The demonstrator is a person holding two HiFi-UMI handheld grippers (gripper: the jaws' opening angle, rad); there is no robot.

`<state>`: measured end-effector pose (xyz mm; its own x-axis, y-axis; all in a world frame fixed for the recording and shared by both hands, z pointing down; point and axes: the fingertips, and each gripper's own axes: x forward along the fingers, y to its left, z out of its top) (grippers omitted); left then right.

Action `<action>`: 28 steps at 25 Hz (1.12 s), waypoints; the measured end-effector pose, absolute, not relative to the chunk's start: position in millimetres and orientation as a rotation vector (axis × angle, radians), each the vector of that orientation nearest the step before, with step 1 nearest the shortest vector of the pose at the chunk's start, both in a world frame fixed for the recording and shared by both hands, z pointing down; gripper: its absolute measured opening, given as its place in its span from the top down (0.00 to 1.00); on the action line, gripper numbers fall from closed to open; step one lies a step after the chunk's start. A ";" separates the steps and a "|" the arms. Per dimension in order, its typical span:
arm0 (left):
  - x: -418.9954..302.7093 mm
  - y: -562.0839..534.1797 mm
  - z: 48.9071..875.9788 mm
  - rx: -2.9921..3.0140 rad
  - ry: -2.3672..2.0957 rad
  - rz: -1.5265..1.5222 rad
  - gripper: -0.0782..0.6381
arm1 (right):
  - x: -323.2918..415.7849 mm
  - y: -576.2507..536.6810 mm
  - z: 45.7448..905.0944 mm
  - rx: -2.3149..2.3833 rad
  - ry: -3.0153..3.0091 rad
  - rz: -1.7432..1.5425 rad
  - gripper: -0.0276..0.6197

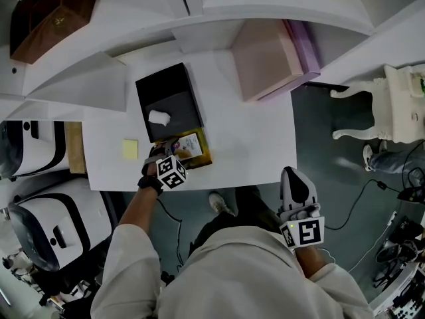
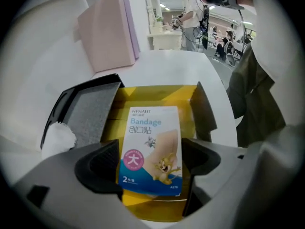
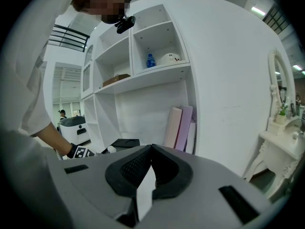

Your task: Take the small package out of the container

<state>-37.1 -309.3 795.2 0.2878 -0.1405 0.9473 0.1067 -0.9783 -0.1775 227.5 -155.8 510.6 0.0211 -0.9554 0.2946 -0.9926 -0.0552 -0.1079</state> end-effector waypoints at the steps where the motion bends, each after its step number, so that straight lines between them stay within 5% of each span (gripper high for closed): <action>1: -37.4 -309.7 796.2 -2.356 0.024 -1.774 0.32 | 227.7 -156.1 511.2 2.150 -2.066 0.442 0.92; 28: -38.4 -305.4 762.7 -2.512 0.300 -1.742 0.34 | 214.6 -157.1 496.7 2.100 -2.129 0.398 0.92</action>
